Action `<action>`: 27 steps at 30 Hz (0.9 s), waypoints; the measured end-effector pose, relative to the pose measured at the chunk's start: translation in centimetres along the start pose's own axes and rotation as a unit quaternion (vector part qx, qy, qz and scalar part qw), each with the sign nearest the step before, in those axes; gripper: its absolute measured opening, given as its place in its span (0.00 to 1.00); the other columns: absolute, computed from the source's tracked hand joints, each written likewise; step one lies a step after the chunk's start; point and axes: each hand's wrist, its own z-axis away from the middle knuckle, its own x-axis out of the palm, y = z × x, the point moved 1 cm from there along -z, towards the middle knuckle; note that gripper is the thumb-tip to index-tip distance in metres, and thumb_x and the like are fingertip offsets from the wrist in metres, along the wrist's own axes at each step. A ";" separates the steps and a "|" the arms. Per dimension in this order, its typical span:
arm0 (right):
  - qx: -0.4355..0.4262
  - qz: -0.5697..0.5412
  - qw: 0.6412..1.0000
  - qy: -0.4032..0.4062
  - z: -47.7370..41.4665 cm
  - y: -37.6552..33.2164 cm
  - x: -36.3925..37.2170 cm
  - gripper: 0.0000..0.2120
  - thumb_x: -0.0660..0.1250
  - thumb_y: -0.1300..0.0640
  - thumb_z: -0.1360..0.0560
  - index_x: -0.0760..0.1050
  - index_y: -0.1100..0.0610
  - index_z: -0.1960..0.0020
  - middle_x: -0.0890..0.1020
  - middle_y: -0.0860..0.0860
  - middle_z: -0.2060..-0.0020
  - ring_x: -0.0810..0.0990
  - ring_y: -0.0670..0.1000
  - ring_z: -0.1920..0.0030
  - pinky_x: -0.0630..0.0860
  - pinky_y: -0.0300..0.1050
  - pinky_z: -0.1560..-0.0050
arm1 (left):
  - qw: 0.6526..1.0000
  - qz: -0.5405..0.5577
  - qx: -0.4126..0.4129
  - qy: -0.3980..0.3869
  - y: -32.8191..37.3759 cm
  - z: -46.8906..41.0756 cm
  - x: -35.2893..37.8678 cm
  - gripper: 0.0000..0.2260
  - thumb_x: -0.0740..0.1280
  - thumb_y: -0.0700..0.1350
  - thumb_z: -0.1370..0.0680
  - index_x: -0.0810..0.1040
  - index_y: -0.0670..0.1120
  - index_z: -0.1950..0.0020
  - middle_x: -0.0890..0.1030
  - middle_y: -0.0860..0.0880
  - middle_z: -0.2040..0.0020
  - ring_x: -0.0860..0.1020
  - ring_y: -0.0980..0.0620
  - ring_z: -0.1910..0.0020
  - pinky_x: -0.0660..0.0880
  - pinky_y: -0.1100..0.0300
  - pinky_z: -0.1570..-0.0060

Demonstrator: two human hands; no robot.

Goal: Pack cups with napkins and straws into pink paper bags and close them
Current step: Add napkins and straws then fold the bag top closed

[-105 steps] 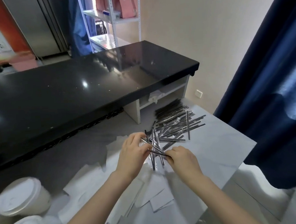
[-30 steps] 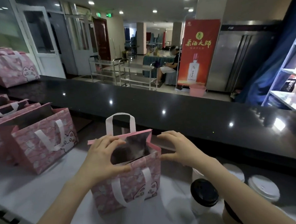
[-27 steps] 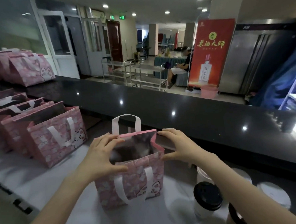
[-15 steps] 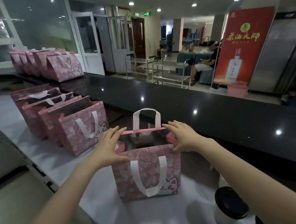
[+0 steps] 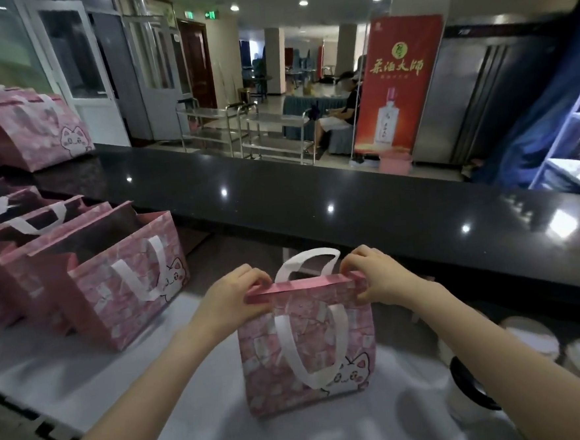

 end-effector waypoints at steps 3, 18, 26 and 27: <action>0.030 -0.066 0.997 0.010 1.2 -0.5 1.1 0.20 0.75 0.56 0.34 0.70 0.44 0.48 0.76 0.42 0.49 0.76 0.47 0.48 0.77 0.46 0.48 | 0.999 -0.001 0.024 0.037 0.2 0.1 0.7 0.12 0.77 0.46 0.30 0.77 0.50 0.51 0.75 0.58 0.56 0.76 0.58 0.60 0.73 0.65 0.63; 0.001 -0.088 0.992 0.096 3.5 -0.6 2.8 0.06 0.73 0.53 0.29 0.77 0.47 0.54 0.81 0.41 0.57 0.79 0.43 0.57 0.74 0.38 0.56 | 0.999 0.021 -0.011 0.024 -1.0 2.6 0.5 0.10 0.74 0.39 0.28 0.80 0.53 0.53 0.79 0.60 0.57 0.78 0.61 0.59 0.77 0.64 0.57; 0.054 -0.123 0.980 0.148 3.4 -0.8 2.6 0.16 0.71 0.64 0.30 0.67 0.47 0.59 0.79 0.43 0.64 0.78 0.44 0.62 0.68 0.32 0.64 | 0.987 0.076 -0.121 0.068 -0.7 1.6 2.1 0.17 0.74 0.39 0.29 0.71 0.59 0.58 0.80 0.57 0.64 0.79 0.62 0.60 0.73 0.71 0.63; 0.058 -0.131 0.979 0.147 3.4 -0.8 2.6 0.15 0.71 0.64 0.30 0.69 0.47 0.58 0.80 0.44 0.63 0.79 0.45 0.61 0.68 0.31 0.63 | 0.987 0.082 -0.119 0.063 -0.7 1.5 2.1 0.17 0.74 0.38 0.29 0.73 0.59 0.56 0.80 0.57 0.63 0.79 0.63 0.60 0.73 0.72 0.62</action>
